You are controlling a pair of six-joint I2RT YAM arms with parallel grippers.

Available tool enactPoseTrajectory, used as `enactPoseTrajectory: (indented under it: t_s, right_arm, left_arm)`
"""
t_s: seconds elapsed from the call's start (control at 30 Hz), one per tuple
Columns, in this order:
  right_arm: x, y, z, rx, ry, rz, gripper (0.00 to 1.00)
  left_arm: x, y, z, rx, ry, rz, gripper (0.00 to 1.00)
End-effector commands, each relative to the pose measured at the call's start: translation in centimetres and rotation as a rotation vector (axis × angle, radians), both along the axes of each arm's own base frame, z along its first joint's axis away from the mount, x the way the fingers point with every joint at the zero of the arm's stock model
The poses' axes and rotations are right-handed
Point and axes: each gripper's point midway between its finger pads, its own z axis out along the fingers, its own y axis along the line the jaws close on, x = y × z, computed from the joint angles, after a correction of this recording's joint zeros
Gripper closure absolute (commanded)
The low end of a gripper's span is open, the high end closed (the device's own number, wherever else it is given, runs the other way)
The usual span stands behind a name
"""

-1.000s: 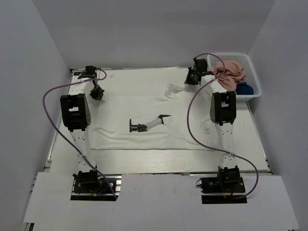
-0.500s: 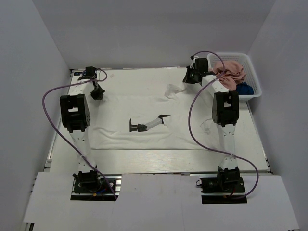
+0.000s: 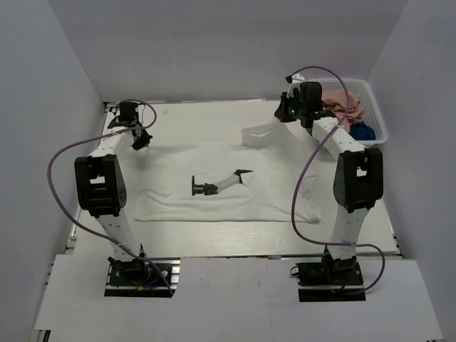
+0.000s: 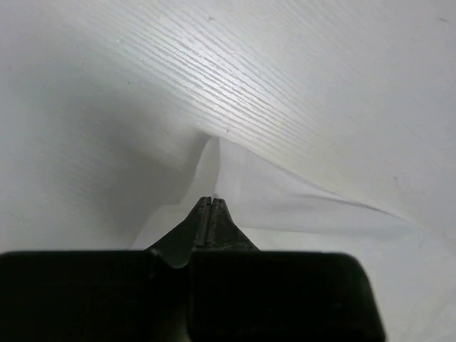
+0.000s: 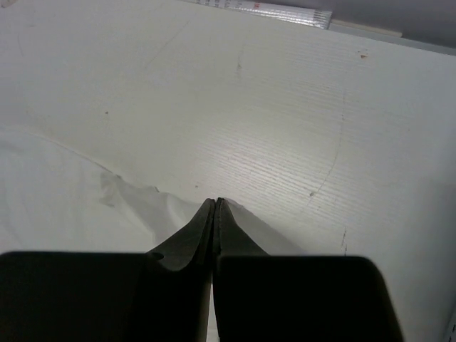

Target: Fold and stack the t-shirts

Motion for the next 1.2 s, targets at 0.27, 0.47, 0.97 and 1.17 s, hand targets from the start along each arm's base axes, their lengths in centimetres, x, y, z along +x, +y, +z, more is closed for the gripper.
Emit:
enactPoseTrajectory:
  t_s: [0.27, 0.47, 0.97, 1.17]
  right_arm:
    - [-7.6, -2.3, 3.7, -0.034, -0.123, -0.015, 1.0]
    - [-11.8, -3.9, 4.0, -0.027, -0.12, -0.061, 1.0]
    - [-20.9, -7.7, 3.9, 0.024, -0.058, -0.26, 1.0]
    - [-22.7, -8.6, 1.6, 0.012, 0.018, -0.303, 1.0]
  left_arm:
    - [-2.2, -3.1, 9.0, 0.004, -0.309, -0.257, 1.0]
    - [-6.1, -2.0, 7.3, 0.021, -0.264, -0.152, 1.0]
    - [-12.6, 0.4, 7.8, 0.01, -0.323, 0.154, 1.0]
    - [-14.5, 1.1, 4.8, 0.008, -0.235, 0.245, 1.0]
